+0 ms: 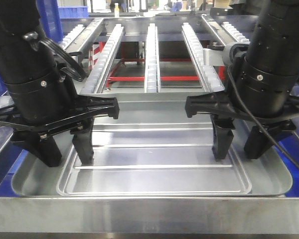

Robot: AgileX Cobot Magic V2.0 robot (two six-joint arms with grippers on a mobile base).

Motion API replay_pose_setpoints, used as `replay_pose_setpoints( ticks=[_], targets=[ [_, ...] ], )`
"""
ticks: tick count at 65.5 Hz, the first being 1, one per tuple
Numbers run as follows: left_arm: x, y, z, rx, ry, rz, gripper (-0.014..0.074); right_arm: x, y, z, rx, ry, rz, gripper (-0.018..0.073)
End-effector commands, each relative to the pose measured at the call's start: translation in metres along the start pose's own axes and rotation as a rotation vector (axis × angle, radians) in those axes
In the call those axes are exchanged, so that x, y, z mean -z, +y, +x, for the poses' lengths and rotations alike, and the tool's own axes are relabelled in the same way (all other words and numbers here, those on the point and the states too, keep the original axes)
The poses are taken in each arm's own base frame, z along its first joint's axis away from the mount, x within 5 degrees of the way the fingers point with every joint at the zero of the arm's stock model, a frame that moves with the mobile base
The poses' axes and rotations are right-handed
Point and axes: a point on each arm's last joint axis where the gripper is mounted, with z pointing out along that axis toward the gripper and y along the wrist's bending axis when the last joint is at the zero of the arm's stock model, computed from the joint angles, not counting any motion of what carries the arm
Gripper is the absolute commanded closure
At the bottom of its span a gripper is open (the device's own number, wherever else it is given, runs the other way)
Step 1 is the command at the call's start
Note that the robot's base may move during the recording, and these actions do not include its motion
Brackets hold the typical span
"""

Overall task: Grab silver tray and place in blue box
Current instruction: 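Lower both grippers, open, onto the side rims of the silver tray, then close both grippers on the tray's side rims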

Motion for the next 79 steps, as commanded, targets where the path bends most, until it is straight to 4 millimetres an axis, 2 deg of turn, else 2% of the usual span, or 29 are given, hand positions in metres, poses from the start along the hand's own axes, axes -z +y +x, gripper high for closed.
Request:
replay_pose_setpoints(
  ticks=[1,42,63,69,79],
  targets=[
    [0.011,-0.005,-0.009,0.016,-0.062,0.044,0.0367,0.016,0.005,-0.011,0.009,-0.084,-0.043,0.0147],
    [0.010,-0.005,-0.008,0.024,-0.050,0.043,0.0370,0.009,0.005,-0.010,0.009,-0.060,-0.031,0.0147],
    [0.010,-0.005,-0.008,0.025,-0.055,0.046,0.0488,0.008,0.005,-0.010,0.006,-0.060,-0.031,0.0151],
    [0.010,-0.005,-0.008,0.025,-0.055,0.046,0.0532,0.007,0.005,-0.010,0.005,-0.054,-0.029,0.0228],
    [0.010,-0.005,-0.008,0.025,-0.055,0.046,0.0643,0.005,0.004,-0.009,0.001,-0.045,-0.024,0.0496]
  ],
)
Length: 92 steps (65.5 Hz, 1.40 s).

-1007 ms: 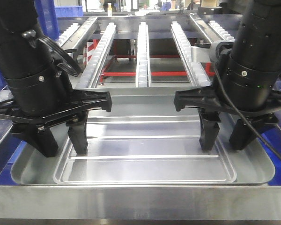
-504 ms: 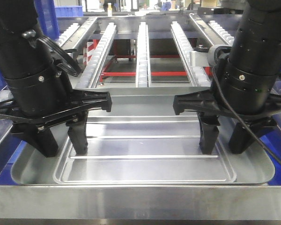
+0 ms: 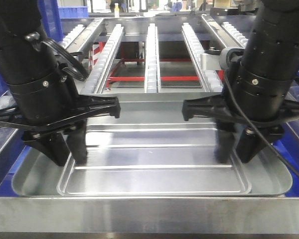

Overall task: Grab silver tray and place in blue box
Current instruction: 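Close both grippers on the tray's side rims, then lift the tray with both grippers and pull it toward the robot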

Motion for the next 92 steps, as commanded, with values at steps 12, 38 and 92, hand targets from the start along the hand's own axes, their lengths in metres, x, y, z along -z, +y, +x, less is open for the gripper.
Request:
replay_pose_setpoints(
  ticks=[12,38,92],
  targets=[
    [0.012,-0.005,-0.008,0.013,-0.057,0.041,0.0700,0.012,0.003,-0.008,0.009,-0.060,-0.026,0.0511],
    [0.023,-0.009,-0.014,0.016,-0.073,0.051,0.0700,0.027,0.006,-0.015,-0.037,-0.066,-0.027,0.0510],
    [0.143,-0.023,0.087,-0.012,-0.159,0.005,0.0700,0.147,-0.002,0.096,-0.125,-0.213,-0.118,0.0508]
  ],
)
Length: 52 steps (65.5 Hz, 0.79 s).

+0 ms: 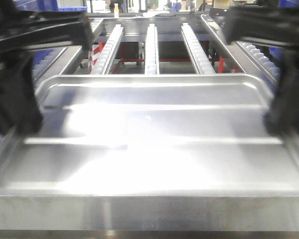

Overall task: Grab silver tray and place in blue box
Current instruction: 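Lift the tray with both grippers and pull it toward the robot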

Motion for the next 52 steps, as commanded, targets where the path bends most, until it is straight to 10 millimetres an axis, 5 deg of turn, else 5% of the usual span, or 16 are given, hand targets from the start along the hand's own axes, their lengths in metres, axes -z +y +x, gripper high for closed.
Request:
replay_pose_setpoints(
  ticks=[1,52],
  targets=[
    [0.0142,-0.0010,-0.0021,-0.008,-0.062,0.016,0.0700,0.0146,-0.0031,-0.0042,-0.018,-0.085,-0.010,0.0508],
    [0.0142,-0.0032,-0.0035,-0.002,-0.074,0.043,0.0700,0.0061,-0.0068,-0.0035,0.060,-0.078,0.060,0.0510]
  ],
)
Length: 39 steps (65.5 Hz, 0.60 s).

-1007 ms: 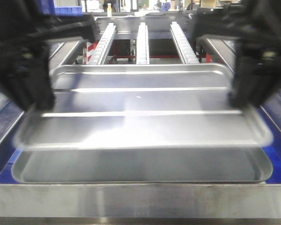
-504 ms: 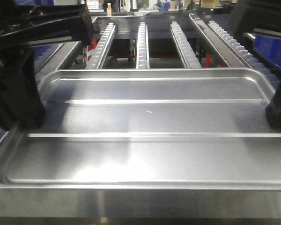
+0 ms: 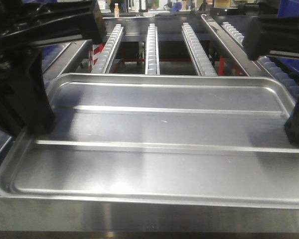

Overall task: Grab silver tray and place in blue box
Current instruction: 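Lift the tray with both grippers and pull it toward the robot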

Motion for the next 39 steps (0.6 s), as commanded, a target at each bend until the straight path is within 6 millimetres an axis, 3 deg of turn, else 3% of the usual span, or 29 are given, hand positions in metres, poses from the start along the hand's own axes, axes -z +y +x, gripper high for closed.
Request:
replay_pose_setpoints(
  ticks=[1,39],
  targets=[
    [0.0129,0.0019,-0.0065,-0.001,-0.056,0.010,0.0700,0.0077,-0.0012,-0.0078,0.038,-0.059,0.008,0.0510],
    [0.0129,0.0019,-0.0065,-0.001,-0.056,0.010,0.0700,0.0077,-0.0015,-0.0076,0.038,-0.057,0.011,0.0510]
  ],
)
